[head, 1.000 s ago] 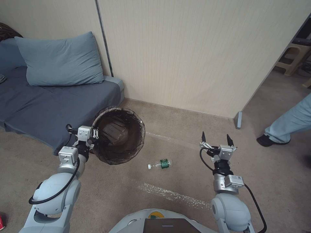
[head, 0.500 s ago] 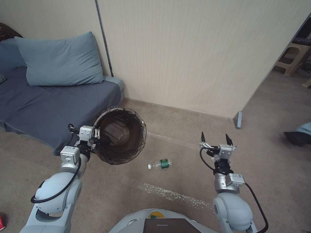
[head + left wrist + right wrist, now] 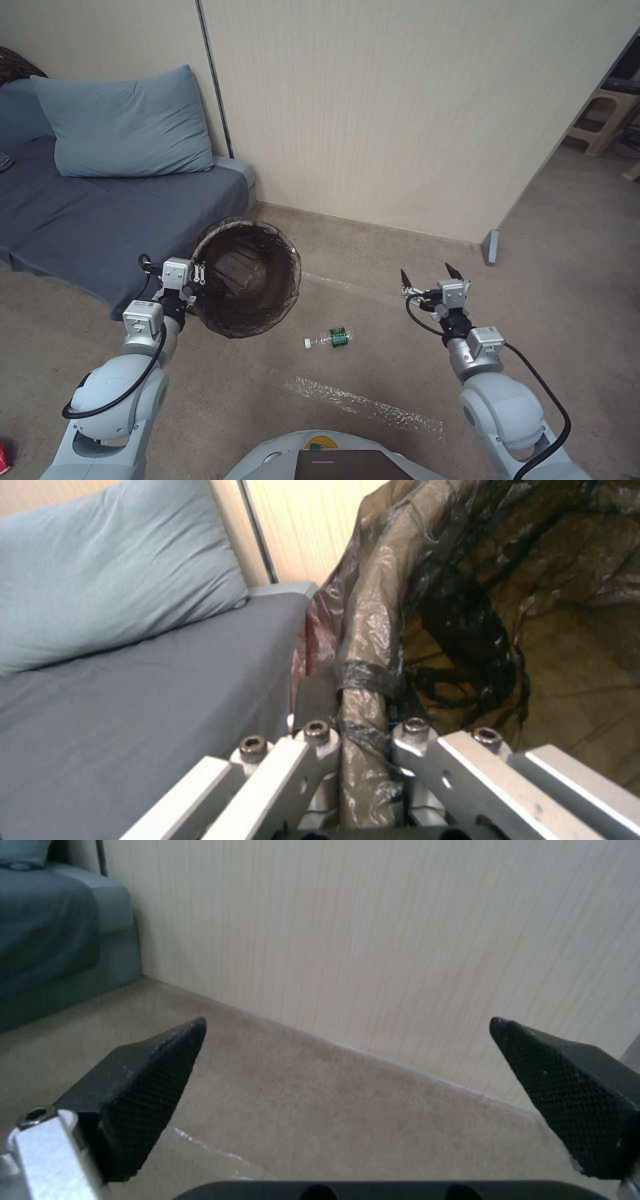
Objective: Pick up the trash bin, then pick up the garbage from the floor and place it into the trash bin.
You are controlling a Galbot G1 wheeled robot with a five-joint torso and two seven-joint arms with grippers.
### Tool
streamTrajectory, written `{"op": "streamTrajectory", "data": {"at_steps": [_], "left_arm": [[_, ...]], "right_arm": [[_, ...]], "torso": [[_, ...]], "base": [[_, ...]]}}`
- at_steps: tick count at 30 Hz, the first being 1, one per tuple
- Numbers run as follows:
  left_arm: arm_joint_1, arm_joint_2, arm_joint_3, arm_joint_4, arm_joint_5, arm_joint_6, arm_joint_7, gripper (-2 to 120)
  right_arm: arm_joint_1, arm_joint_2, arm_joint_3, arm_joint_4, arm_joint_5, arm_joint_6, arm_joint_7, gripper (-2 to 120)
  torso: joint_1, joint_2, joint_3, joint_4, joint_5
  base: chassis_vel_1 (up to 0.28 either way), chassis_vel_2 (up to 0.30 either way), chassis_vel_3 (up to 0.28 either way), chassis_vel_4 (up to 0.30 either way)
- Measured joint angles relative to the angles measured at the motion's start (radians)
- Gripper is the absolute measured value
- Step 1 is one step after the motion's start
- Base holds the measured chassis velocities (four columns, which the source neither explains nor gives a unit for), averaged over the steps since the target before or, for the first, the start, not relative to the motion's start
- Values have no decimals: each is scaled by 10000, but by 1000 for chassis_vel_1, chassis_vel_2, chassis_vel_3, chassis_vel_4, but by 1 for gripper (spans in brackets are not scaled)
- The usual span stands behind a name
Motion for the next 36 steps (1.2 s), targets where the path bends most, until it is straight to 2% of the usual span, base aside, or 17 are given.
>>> {"op": "streamTrajectory", "data": {"at_steps": [3, 5, 6, 7, 9, 12, 14, 16, 17, 21, 22, 24, 36], "left_arm": [[3, -82, 29, -31, 15, 11, 1, 3], [0, -84, 31, -31, 26, 28, 1, 3], [-8, -84, 28, -32, 35, 37, 1, 3], [-8, -84, 28, -32, 35, 37, 1, 3], [-13, -123, 16, -29, 54, 52, 0, 3], [-14, -176, 16, 15, 81, 51, 1, 3], [-23, -252, 29, 146, 170, 48, 1, 3], [-75, -274, 19, 262, 189, 52, 4, 3], [-75, -274, 19, 262, 189, 52, 4, 3], [-159, -435, -54, 448, 254, 50, 3, 3], [-159, -435, -54, 448, 254, 50, 3, 3], [-157, -498, -63, 463, 281, 49, 4, 3], [-99, -630, -108, 512, 416, 10, 8, 3]], "right_arm": [[311, -1515, -186, 202, 866, -1228, 61, 100], [368, -1763, -219, 241, 1017, -1444, 74, 100], [299, -1725, -153, 156, 649, -878, 50, 100], [299, -1725, -153, 156, 649, -878, 50, 100], [354, -1379, -224, -104, 453, -492, -3, 100], [729, -1680, -459, -311, 854, -845, -23, 100], [1494, -2572, -975, -699, 1791, -1751, -67, 100], [2103, -3349, -1387, -1004, 2548, -2495, -99, 100], [2103, -3349, -1387, -1004, 2548, -2495, -99, 100], [3250, -4890, -2147, -1557, 3951, -3869, -155, 100], [3250, -4890, -2147, -1557, 3951, -3869, -155, 100], [3596, -5375, -2370, -1735, 4375, -4286, -171, 100], [4071, -5494, -2897, -2080, 4574, -4511, -221, 100]], "torso": [[0, 0, 0, -1, 0], [0, 0, 0, -1, 0], [0, 0, 1, 3, 0], [0, 0, 1, 3, 0], [0, 0, 0, -13, 2], [0, 0, 0, -6, -1], [0, 0, 1, 3, 0], [0, 0, 0, -3, 1], [0, 0, 0, -3, 1], [0, 0, 1, -2, 0], [0, 0, 1, -2, 0], [0, 0, 1, 0, -1], [0, 0, 0, -6, -6]], "base": [[0, 0, 0, 0], [0, 0, 0, 0], [0, 0, 0, 0], [0, 0, 0, 0], [0, 0, 0, 0], [0, 0, 0, 0], [0, 0, 0, 0], [0, 0, 0, 0], [0, 0, 0, 0], [0, 0, 0, 0], [0, 0, 0, 0], [0, 0, 0, 0], [0, 0, 0, 0]]}}
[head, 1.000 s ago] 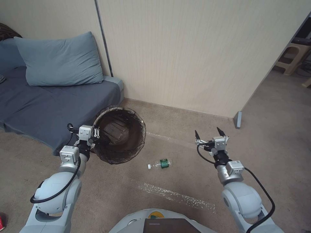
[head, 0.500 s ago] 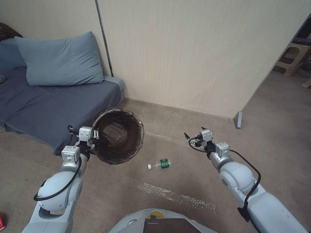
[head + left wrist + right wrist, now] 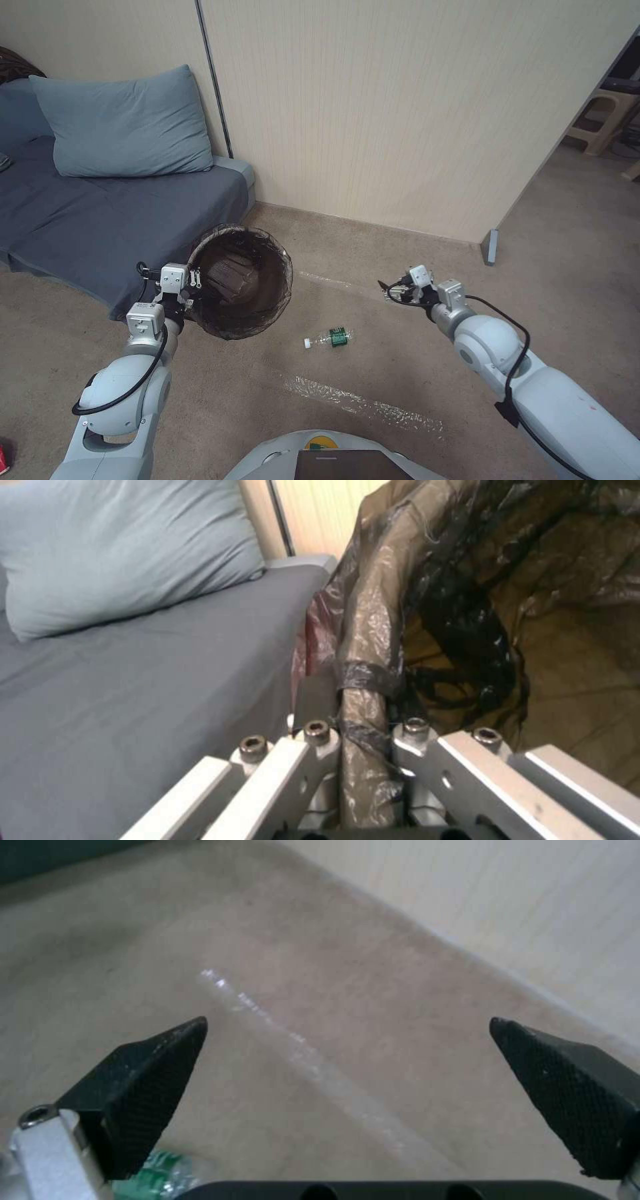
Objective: Pick up the trash bin, then pick up the garbage from the floor and place it into the trash bin.
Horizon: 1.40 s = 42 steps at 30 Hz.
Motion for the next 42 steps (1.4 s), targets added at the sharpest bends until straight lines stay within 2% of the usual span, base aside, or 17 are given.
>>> {"op": "streamTrajectory", "data": {"at_steps": [1, 3, 4, 7, 10, 12, 15, 24, 27, 28, 30, 31, 33, 35, 36, 37, 42], "left_arm": [[8, 13, 1, 7, 3, -4, 3, 3], [9, 22, 0, 13, 6, -8, 4, 3], [12, 47, -5, 21, 9, -10, 6, 3], [12, 56, -5, 22, 9, -13, 7, 3], [0, 73, 11, 48, 8, -14, 15, 3], [0, 73, 10, 49, 8, -14, 15, 3], [-29, 100, 9, 76, -1, -13, 18, 3], [-52, 104, -12, 99, -13, -8, 19, 3], [-51, 107, -31, 142, -15, -8, 20, 3], [-51, 107, -35, 147, -15, -8, 19, 3], [-52, 104, -41, 167, -13, -8, 17, 3], [-56, 91, -42, 183, -13, -10, 17, 3], [-58, 76, -41, 196, -14, -18, 20, 3], [-60, 52, -37, 245, 1, -60, 20, 3], [-68, 43, -33, 280, 9, -79, 22, 3], [-84, 38, -33, 291, 11, -88, 21, 3], [-129, 34, -25, 335, 11, -94, 29, 3]], "right_arm": [[454, 116, -560, -374, -1, -26, -70, 100], [649, 171, -799, -538, -3, -32, -97, 100], [1156, 314, -1403, -948, -38, -47, -168, 100], [1701, 454, -2071, -1403, -81, -71, -249, 100], [2659, 712, -3228, -2183, -158, -108, -386, 100], [2674, 718, -3257, -2204, -160, -109, -390, 100], [3301, 886, -4024, -2719, -210, -132, -483, 100], [4150, 1103, -5057, -3417, -267, -171, -605, 100], [4907, 1274, -5943, -3990, -308, -203, -700, 100], [4939, 1241, -5934, -3932, -302, -203, -693, 100], [4884, 1184, -5723, -3741, -331, -195, -672, 100], [4955, 1243, -5957, -3806, -511, -212, -759, 100], [5101, 1347, -6290, -3916, -680, -239, -895, 100], [5586, 1572, -7065, -4226, -1127, -284, -1151, 100], [5937, 1749, -7690, -4470, -1438, -336, -1366, 100], [6139, 1842, -8015, -4601, -1615, -352, -1473, 100], [6434, 1863, -8578, -4820, -1940, -388, -1711, 100]], "torso": [[0, 0, 0, 3, 7], [0, 0, 0, 5, 5], [0, 0, 0, 7, 5], [0, 0, 1, 6, 4], [0, 0, 1, 4, 3], [0, 0, 1, 4, 3], [0, 0, 0, 2, 3], [0, 0, 0, 3, 4], [1, -1, 1, 11, 7], [1, -1, 2, 17, 9], [0, 1, -2, 6, -7], [0, 0, -1, -4, -4], [1, 0, 0, -4, 11], [0, 0, -1, 3, -4], [1, 0, 0, 11, 8], [0, 0, 0, 8, 4], [0, 0, 0, 9, 7]], "base": [[0, 0, 0, 0], [0, 0, 0, 0], [0, 0, 0, 0], [0, 0, 0, 0], [0, 0, 0, 0], [0, 0, 0, 0], [0, 0, 0, 0], [0, 0, 0, 0], [0, 0, 0, 0], [0, 0, 0, 0], [0, 0, 0, 0], [0, 0, 0, 0], [0, 0, 0, 0], [0, 0, 0, 0], [0, 0, 0, 0], [0, 0, 0, 0], [0, 0, 0, 0]]}}
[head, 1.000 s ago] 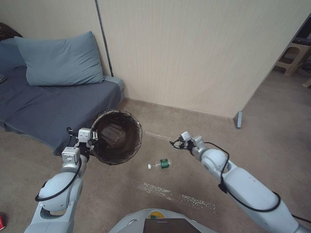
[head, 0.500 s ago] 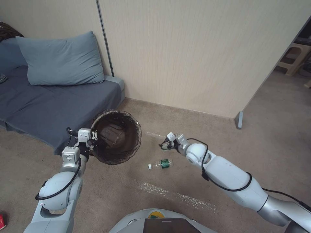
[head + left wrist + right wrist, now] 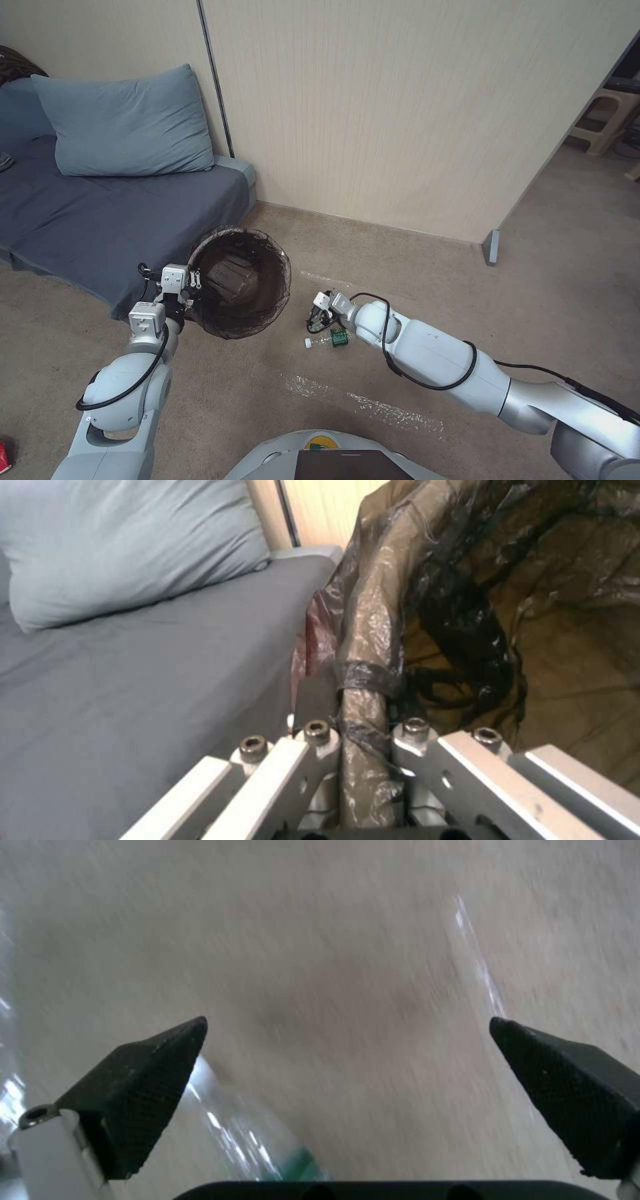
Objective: Pick up the trash bin, then pick up the garbage from the floor and place it into the trash bin.
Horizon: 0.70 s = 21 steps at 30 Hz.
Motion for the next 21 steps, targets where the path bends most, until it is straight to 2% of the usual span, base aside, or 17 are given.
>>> {"op": "streamTrajectory", "data": {"at_steps": [4, 8, 21], "left_arm": [[-37, 5, 0, 59, 0, -2, 16, 3], [-40, 5, -20, 95, 0, -4, 19, 3], [-76, -33, 2, 172, 34, -19, 36, 3]], "right_arm": [[-196, -217, 7, 7, -179, -3, -87, 100], [-331, -297, -25, 100, -343, 4, -181, 100], [-534, -600, 93, 321, -348, 7, -193, 100]], "torso": [[0, 0, 0, -10, 1], [0, 0, 0, -4, 0], [0, 0, 0, -5, -2]], "base": [[0, 0, 0, 0], [0, 0, 0, 0], [0, 0, 0, 0]]}}
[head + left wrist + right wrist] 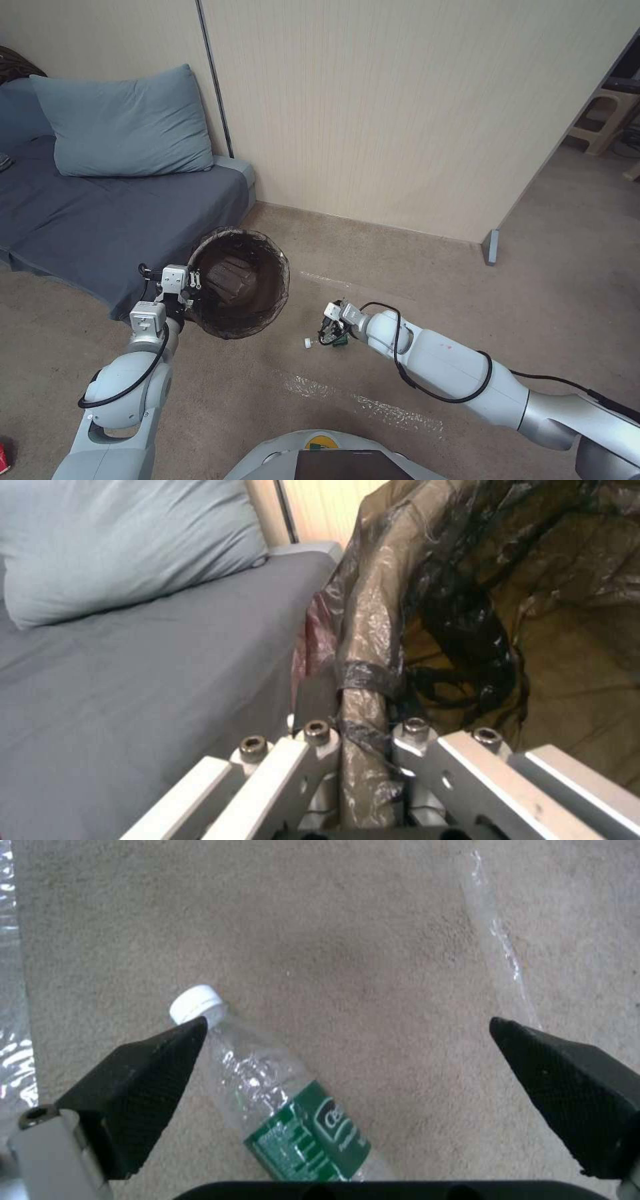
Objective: Pick up the trash bin, then pick up the garbage from the floor and place it into the trash bin.
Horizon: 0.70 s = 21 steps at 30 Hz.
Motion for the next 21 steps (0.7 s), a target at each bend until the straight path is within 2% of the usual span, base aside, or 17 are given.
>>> {"op": "streamTrajectory", "data": {"at_steps": [10, 21], "left_arm": [[-28, 17, -3, 28, 9, -1, 7, 3], [-52, 32, 1, 71, 8, -12, 13, 3]], "right_arm": [[-207, 1, -49, -128, -181, 50, 1, 100], [-193, 247, -377, -793, -474, 264, -15, 100]], "torso": [[0, 0, 0, -1, 0], [0, 0, 0, 0, 0]], "base": [[0, 0, 0, 0], [0, 0, 0, 0]]}}
